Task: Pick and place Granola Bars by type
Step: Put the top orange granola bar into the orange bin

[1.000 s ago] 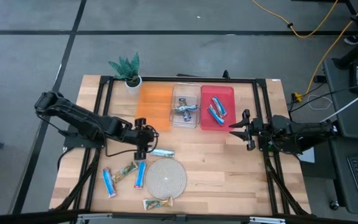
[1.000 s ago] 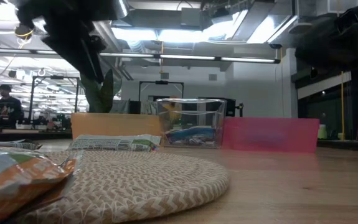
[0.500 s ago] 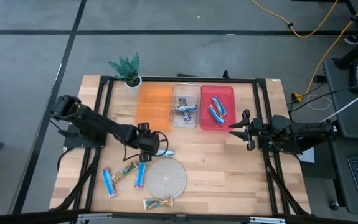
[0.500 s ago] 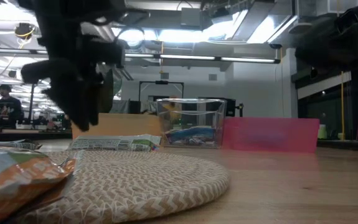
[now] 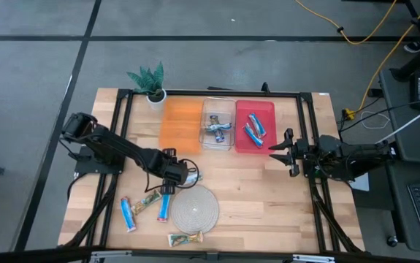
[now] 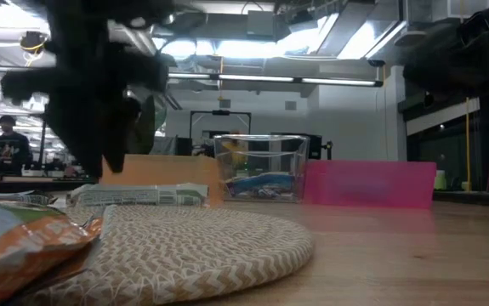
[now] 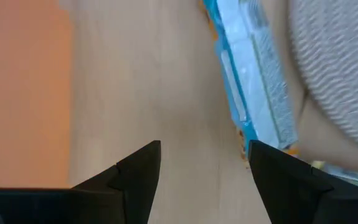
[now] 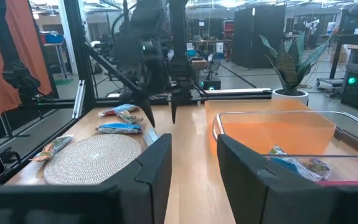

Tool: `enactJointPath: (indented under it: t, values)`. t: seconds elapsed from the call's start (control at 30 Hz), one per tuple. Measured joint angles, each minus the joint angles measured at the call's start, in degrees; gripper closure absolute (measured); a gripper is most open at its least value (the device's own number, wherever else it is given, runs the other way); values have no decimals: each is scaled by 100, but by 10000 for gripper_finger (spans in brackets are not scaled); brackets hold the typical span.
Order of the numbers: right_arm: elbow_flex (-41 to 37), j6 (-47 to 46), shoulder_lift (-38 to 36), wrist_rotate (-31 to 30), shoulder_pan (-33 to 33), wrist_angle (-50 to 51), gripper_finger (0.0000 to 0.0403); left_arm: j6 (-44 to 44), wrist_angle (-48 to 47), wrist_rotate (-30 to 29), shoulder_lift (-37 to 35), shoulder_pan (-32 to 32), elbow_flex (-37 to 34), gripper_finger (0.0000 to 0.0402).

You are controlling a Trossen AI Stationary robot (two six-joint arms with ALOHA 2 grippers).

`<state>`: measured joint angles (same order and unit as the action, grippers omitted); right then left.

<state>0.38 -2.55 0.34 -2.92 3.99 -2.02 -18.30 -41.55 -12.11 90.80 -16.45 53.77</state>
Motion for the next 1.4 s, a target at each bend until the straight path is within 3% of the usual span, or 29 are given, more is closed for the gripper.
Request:
enactJointPath:
  t: [0.57,1.1,1.4]
  values:
    - [0,-1,2,2,0,0,271,-130,462,155,-143,-248,339,166]
    - [0,-1,2,2,1,0,271,-151,568,200,772,-221,337,166]
    - [0,0,2,2,0,0,271,-78,598,773,1060,-202,353,185]
